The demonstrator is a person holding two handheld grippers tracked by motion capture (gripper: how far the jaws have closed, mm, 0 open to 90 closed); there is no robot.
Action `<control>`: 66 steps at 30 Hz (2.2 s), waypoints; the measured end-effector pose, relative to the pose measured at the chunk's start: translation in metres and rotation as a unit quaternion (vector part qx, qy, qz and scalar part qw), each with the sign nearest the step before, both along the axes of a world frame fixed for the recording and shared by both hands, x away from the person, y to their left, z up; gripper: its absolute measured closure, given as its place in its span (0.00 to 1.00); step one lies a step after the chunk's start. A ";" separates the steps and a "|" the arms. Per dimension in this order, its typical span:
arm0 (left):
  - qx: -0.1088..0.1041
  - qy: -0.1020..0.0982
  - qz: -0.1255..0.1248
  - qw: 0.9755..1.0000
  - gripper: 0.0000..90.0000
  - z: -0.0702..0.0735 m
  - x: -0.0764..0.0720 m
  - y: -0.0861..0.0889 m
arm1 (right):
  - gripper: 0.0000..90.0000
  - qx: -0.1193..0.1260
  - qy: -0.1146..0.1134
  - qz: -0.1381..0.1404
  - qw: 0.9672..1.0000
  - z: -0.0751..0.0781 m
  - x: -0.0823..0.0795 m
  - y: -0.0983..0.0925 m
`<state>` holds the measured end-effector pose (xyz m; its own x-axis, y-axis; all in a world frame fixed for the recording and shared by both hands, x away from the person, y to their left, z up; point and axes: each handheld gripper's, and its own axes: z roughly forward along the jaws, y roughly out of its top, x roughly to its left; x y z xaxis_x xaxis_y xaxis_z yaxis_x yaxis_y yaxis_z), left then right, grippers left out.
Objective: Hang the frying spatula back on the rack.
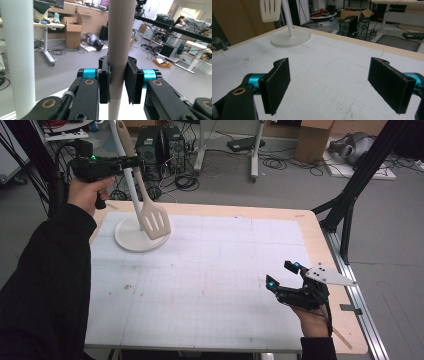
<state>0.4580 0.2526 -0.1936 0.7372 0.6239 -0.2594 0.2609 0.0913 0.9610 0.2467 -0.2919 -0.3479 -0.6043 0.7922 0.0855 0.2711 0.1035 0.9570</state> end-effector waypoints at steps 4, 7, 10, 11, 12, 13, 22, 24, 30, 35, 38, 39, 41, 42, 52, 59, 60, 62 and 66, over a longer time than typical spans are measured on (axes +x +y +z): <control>-0.007 0.002 0.006 1.000 0.83 -0.001 0.002 0.003 | 0.19 0.001 0.003 -0.001 1.000 0.000 -0.001 -0.001; -0.005 0.006 0.010 1.000 0.84 -0.002 0.003 0.004 | 0.19 0.006 0.004 -0.004 1.000 0.001 -0.001 -0.003; -0.007 0.010 0.010 1.000 0.84 -0.003 0.005 0.005 | 0.19 0.007 0.004 -0.004 1.000 0.001 -0.001 -0.003; -0.007 0.010 0.010 1.000 0.84 -0.003 0.005 0.005 | 0.19 0.007 0.004 -0.004 1.000 0.001 -0.001 -0.003; -0.007 0.015 0.015 1.000 0.84 -0.003 0.005 0.004 | 0.19 0.007 0.004 -0.003 1.000 0.001 -0.001 -0.003; -0.007 0.015 0.015 1.000 0.84 -0.003 0.005 0.004 | 0.19 0.007 0.004 -0.003 1.000 0.001 -0.001 -0.003; 0.011 0.020 0.043 0.999 0.83 -0.006 0.007 0.000 | 0.19 0.009 0.007 -0.006 1.000 0.000 -0.001 -0.006; 0.021 0.014 0.056 0.998 0.83 -0.007 0.004 -0.001 | 0.19 0.008 0.005 -0.007 1.000 -0.001 0.000 -0.007; 0.030 -0.003 0.112 0.993 0.59 -0.014 -0.011 0.006 | 0.19 0.010 0.009 -0.008 1.000 -0.001 -0.001 -0.008; 0.021 -0.015 0.124 0.992 0.50 -0.027 -0.033 0.018 | 0.19 0.013 0.015 -0.008 1.000 -0.002 -0.002 -0.009; 0.020 -0.032 0.123 0.992 0.44 -0.048 -0.058 0.027 | 0.19 0.013 0.015 -0.011 1.000 -0.004 -0.003 -0.011; 0.020 -0.032 0.123 0.992 0.42 -0.048 -0.058 0.027 | 0.19 0.013 0.015 -0.011 1.000 -0.004 -0.003 -0.011; 0.006 -0.036 0.121 0.992 0.41 -0.060 -0.072 0.030 | 0.19 0.010 0.017 -0.016 1.000 -0.007 -0.004 -0.013; 0.002 -0.045 0.115 0.992 0.40 -0.071 -0.087 0.031 | 0.19 0.008 0.022 -0.020 1.000 -0.010 -0.006 -0.015; 0.032 -0.097 0.114 0.988 0.15 -0.126 -0.162 0.022 | 0.19 -0.037 0.014 -0.065 0.997 -0.016 -0.009 -0.023; 0.051 -0.069 0.084 0.993 0.15 -0.157 -0.197 0.014 | 0.19 -0.046 0.016 -0.079 0.996 -0.020 -0.016 -0.026; 0.053 -0.068 0.081 0.993 0.16 -0.161 -0.201 0.012 | 0.19 -0.051 0.018 -0.077 0.996 -0.022 -0.018 -0.026; 0.057 -0.064 0.075 0.994 0.16 -0.169 -0.209 0.007 | 0.19 -0.053 0.018 -0.074 0.996 -0.024 -0.022 -0.026; 0.073 -0.055 0.062 0.994 0.16 -0.180 -0.216 -0.003 | 0.19 -0.047 0.014 -0.076 0.996 -0.025 -0.027 -0.025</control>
